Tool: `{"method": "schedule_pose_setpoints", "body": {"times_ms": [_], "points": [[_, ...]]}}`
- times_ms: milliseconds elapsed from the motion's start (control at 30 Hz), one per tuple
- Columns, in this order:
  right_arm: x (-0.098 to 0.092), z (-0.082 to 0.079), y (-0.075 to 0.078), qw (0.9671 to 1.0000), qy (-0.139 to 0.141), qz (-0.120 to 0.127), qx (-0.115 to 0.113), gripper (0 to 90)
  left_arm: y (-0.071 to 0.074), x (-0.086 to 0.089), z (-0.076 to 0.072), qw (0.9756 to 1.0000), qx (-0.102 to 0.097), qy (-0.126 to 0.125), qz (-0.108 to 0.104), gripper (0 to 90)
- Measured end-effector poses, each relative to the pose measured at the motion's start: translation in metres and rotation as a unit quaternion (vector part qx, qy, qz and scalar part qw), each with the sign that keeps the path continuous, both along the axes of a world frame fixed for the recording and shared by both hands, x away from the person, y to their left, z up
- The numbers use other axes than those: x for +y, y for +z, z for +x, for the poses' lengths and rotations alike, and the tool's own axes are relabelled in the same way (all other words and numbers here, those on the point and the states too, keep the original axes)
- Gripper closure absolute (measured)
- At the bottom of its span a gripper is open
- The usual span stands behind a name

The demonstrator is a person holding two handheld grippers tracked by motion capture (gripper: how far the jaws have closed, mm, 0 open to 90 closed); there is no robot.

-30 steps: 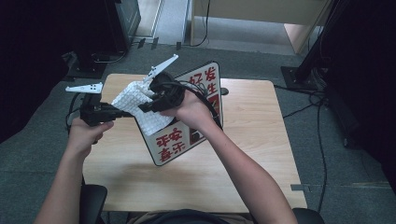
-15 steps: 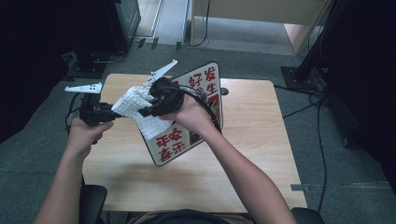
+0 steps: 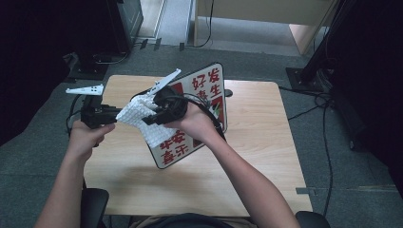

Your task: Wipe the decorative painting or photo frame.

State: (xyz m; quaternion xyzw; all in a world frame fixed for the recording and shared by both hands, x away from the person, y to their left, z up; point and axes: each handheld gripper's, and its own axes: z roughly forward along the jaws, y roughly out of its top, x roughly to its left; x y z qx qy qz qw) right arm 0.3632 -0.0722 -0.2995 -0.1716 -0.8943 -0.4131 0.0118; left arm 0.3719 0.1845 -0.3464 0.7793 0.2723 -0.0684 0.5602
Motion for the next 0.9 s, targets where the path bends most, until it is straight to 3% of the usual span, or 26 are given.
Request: {"method": "schedule_pose_setpoints", "body": {"times_ms": [900], "points": [[-0.001, -0.006, -0.032, 0.9998, 0.006, -0.01, 0.018, 78.3, -0.002, 0.0, -0.001, 0.9999, -0.001, 0.004, 0.01, 87.7]]}}
